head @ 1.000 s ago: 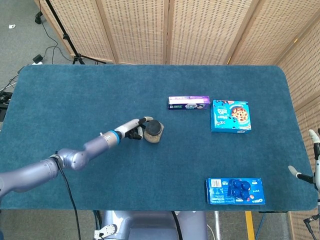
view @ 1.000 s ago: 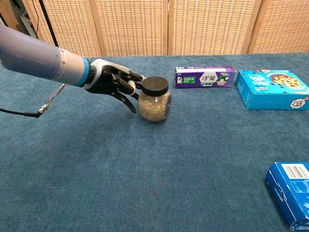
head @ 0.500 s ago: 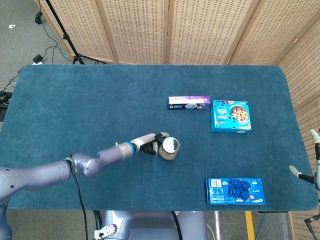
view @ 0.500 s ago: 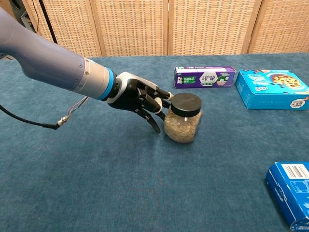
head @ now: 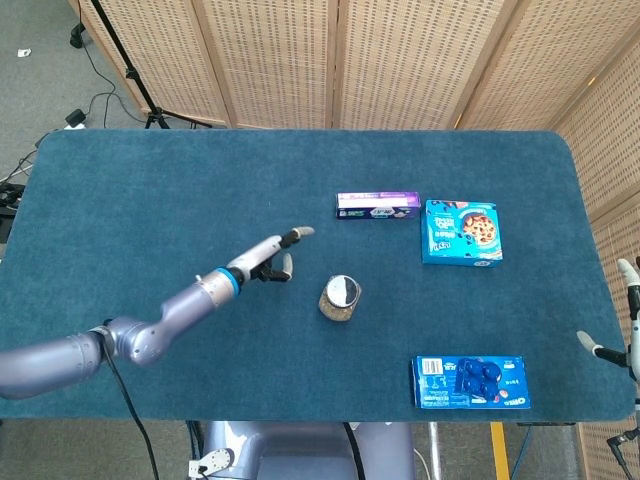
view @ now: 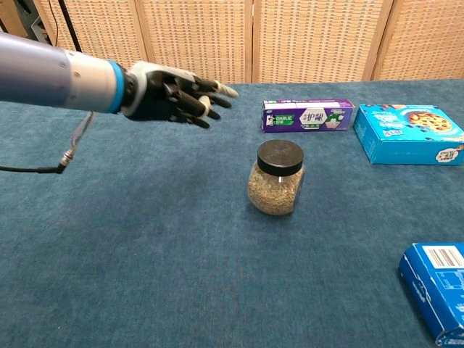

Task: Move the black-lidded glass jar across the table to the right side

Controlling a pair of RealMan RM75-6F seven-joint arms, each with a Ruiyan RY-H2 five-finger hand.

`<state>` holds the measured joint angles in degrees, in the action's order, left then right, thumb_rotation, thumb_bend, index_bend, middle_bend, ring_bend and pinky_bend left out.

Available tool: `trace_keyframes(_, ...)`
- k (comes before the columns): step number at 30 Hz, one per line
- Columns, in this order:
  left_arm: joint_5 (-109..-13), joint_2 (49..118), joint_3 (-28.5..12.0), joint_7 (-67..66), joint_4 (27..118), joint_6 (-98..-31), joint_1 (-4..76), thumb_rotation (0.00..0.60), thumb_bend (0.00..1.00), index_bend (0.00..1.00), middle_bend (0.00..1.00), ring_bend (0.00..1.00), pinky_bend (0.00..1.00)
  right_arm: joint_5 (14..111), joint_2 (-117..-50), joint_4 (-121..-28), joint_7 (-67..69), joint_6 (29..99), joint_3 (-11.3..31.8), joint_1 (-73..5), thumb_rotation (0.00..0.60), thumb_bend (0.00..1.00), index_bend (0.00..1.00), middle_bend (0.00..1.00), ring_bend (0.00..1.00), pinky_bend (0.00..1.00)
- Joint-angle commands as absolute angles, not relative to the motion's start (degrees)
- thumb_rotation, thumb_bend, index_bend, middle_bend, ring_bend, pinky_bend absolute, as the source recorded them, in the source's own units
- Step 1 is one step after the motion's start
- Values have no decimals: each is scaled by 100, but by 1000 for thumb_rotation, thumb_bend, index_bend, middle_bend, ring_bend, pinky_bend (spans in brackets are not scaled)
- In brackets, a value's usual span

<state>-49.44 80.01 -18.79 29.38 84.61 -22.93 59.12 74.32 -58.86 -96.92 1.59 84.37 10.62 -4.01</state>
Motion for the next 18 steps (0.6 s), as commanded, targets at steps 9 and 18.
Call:
trace_keyframes(9, -6028, 6619, -1610, 1187, 9544, -5207, 4387, 600, 0, 0, 0, 0, 0, 8602, -5787, -9465, 123, 8618, 957, -690, 600, 0, 0, 0, 0, 0)
trace_keyframes(18, -5932, 5723, -1207, 476, 10066, -5990, 3582, 600, 0, 0, 0, 0, 0, 9031, -5219, -9950, -174, 8073, 1068, -1248, 600, 28, 1, 0, 0, 0)
